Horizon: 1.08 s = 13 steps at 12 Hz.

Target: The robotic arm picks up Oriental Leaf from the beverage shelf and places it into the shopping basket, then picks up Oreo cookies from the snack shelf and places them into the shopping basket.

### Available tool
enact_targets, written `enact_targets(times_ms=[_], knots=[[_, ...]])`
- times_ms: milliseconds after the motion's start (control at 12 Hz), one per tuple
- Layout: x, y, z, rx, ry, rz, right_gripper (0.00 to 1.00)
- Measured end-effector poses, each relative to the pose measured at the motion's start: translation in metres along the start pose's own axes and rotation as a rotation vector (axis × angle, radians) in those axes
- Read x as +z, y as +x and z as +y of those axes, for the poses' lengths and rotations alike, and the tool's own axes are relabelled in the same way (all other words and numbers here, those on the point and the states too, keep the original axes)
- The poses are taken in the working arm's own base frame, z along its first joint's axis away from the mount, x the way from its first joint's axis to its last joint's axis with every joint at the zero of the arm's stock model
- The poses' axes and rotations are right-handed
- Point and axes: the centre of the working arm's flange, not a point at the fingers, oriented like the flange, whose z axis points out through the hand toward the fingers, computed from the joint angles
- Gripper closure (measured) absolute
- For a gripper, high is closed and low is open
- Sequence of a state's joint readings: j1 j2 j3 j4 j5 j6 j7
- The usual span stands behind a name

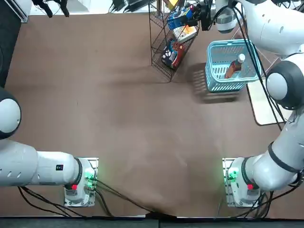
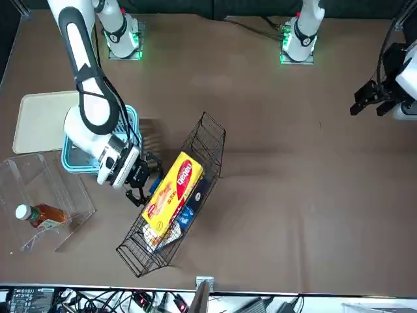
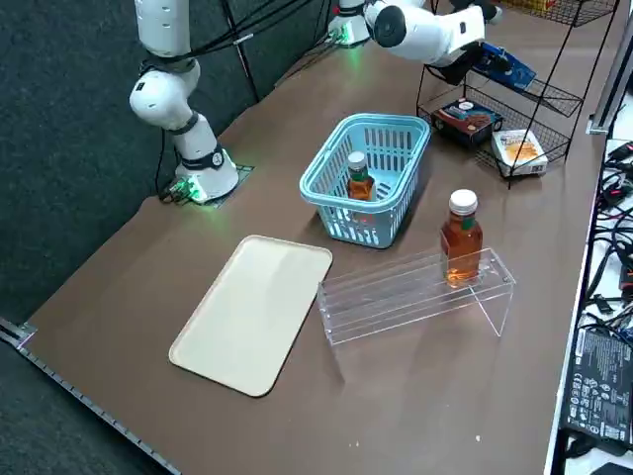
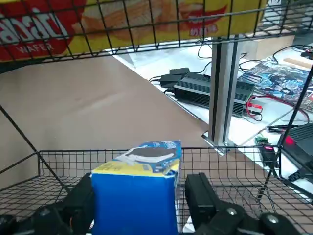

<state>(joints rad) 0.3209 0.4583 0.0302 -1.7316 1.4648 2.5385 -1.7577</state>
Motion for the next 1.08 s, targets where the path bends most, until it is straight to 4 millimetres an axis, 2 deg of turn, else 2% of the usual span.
enact_targets(times_ms=[583,750,917,1083], knots=[[0.001,0.0002,0.0004,-0.001,0.0,0.0,0.0],[0.0009,0.0002,0.0005,-0.001,-0.001,0.0,0.03],[0.0006,0.0004,0.0008,-0.001,-0.002,0.001,0.18],[0.0003,0.0008,0.0012,-0.001,-0.003,0.001,0.2]])
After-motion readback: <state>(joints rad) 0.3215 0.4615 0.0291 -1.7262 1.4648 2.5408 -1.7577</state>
